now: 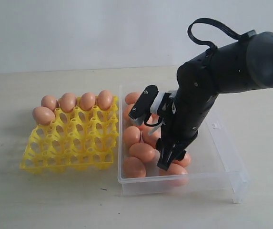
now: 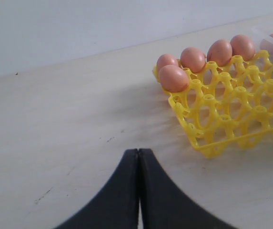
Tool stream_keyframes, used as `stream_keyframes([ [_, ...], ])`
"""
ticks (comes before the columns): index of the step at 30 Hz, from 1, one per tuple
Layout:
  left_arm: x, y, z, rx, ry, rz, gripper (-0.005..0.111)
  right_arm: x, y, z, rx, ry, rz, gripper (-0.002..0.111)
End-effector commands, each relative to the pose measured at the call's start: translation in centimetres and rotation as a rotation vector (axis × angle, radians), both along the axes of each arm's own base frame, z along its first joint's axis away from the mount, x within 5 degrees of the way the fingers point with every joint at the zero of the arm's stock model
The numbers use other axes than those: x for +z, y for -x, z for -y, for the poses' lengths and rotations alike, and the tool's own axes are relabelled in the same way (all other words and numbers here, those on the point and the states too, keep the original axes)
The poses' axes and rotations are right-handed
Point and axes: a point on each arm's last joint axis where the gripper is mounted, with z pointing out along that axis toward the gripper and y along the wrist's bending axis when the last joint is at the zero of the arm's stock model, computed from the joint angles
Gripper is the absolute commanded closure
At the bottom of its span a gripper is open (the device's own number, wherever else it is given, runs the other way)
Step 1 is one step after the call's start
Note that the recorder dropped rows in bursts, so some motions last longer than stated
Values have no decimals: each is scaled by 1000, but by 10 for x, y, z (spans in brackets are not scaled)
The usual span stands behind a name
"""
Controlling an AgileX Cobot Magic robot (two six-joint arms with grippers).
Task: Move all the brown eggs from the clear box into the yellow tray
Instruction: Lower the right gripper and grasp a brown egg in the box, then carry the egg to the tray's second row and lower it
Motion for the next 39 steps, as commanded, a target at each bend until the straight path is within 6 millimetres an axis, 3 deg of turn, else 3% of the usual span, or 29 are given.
stream_keyframes([
  [1,2,0,0,-4,-1,16,107,-5,-4,2,8,17,-6,51],
  [11,2,0,0,-4,-1,16,107,-20,-5,0,-7,20,-26,53],
  [13,2,0,0,-4,-1,16,107,-21,-5,0,-21,23,-36,66],
  [16,2,0,0,-4,-1,16,107,-21,-5,1,-26,26,-42,108],
  [17,2,0,0,-4,-1,16,107,-21,-5,1,-31,25,-42,108],
  [19,2,0,0,-4,-1,16,107,-11,-6,0,-40,-6,-3,108],
  [24,2,0,0,-4,-1,16,107,39,-10,-4,-118,-192,184,108],
  [26,2,0,0,-4,-1,16,107,71,-9,-4,-189,-330,290,108],
  [31,2,0,0,-4,-1,16,107,114,3,1,-325,-637,442,108],
  [34,2,0,0,-4,-1,16,107,130,18,5,-384,-887,526,108],
  [37,2,0,0,-4,-1,16,107,144,39,2,-303,-1097,612,108],
  [39,2,0,0,-4,-1,16,107,143,47,1,-241,-1138,634,108],
])
